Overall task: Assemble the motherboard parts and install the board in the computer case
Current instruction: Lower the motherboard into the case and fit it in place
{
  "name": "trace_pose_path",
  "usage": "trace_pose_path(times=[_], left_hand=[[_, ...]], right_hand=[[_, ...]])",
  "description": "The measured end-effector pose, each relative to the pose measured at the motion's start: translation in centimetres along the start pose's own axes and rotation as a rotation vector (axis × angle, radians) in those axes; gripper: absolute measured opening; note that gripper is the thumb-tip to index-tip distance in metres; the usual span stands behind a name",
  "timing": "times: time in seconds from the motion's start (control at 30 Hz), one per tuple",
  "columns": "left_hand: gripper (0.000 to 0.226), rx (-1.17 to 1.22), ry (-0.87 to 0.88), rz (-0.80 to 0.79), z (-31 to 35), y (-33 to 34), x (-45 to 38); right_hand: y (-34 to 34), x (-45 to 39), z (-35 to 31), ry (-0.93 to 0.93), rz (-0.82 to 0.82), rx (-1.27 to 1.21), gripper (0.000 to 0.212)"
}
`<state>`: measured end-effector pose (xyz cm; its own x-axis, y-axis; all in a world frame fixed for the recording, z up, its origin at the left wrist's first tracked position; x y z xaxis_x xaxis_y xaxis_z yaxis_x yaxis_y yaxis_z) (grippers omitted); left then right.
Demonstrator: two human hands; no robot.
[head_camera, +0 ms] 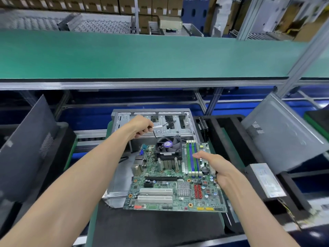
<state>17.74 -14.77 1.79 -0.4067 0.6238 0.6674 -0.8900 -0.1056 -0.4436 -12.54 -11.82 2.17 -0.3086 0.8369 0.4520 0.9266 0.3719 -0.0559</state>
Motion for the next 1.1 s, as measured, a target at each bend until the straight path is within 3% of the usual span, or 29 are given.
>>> trace_pose_path(times=[0.13, 0.6, 0.9, 1.03, 1.1], left_hand=[[0.022, -0.05, 0.03, 0.009, 0.4, -0.5, 0.4], [0.035, -0.219, 0.186, -0.051, 0.1, -0.3, 1.1], [0.047, -0.559, 0.338, -0.034, -0.1, 0.3, 2.3], [0.038, -0.629, 0.378, -0.056, -1.1, 0.8, 1.9], [0.035, -0.626, 0.373, -0.069, -1.8, 1.0, 1.6]], right_hand=[[2.4, -0.4, 0.3, 0.017, -0.034, -0.036, 0.078], [5.9, -2.7, 1.2, 0.063, -0.143, -0.054, 0.062], [5.8, -4.4, 1.6, 0.042, -0.189, 0.031, 0.064], [6.0, -4.9, 1.1, 0.03, -0.23, 0.061, 0.033], [6.1, -5.3, 1.0, 0.025, -0.246, 0.081, 0.033]])
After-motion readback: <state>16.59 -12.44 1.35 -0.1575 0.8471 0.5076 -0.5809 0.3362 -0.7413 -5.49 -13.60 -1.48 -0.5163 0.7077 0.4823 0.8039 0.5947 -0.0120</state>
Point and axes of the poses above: each hand's wrist, its own x-axis away from the middle knuckle, its own y-axis out of the palm, z = x × y, the point moved 4 cm from there along -x, towards the middle knuckle, and after that the axes turned 13 degrees about -y, right-handed, at the moved point
